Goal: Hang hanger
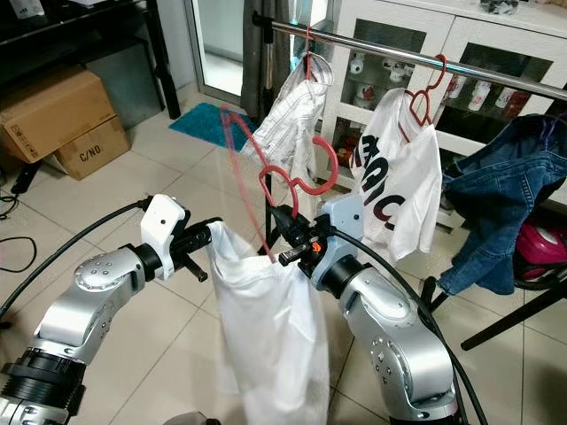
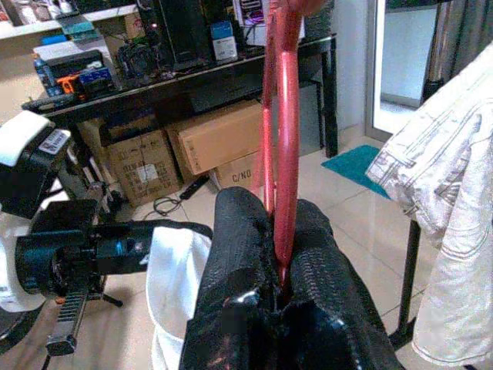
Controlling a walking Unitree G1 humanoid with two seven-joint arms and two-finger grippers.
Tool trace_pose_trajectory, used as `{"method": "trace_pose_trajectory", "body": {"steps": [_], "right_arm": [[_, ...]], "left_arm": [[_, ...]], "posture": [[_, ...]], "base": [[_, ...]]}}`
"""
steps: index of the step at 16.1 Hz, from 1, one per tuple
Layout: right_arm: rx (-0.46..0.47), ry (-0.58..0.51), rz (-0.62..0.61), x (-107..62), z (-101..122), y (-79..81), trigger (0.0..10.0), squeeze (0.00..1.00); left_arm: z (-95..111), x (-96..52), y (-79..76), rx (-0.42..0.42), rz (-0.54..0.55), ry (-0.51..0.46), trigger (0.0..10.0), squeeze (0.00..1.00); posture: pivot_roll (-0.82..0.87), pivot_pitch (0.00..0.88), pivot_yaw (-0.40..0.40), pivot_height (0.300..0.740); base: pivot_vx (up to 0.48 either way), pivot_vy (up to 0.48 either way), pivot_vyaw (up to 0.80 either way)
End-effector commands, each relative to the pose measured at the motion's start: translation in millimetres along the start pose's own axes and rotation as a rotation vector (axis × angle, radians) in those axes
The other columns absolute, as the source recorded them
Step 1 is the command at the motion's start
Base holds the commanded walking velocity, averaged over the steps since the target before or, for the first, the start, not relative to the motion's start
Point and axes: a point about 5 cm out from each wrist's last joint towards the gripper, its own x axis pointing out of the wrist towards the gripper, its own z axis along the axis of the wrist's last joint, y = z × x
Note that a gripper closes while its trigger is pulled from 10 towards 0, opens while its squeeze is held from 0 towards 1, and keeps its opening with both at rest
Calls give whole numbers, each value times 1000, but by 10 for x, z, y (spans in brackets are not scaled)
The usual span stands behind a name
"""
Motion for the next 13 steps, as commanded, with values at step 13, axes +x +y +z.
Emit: {"method": "trace_pose_trajectory", "body": {"steps": [13], "right_arm": [[-89,-36,-112,181,-56,-89,0,0]], "left_arm": [[-8,35,-176,-32,-46,-22,0,0]], "posture": [[-81,0,42,740]], "base": [[0,0,0]]}}
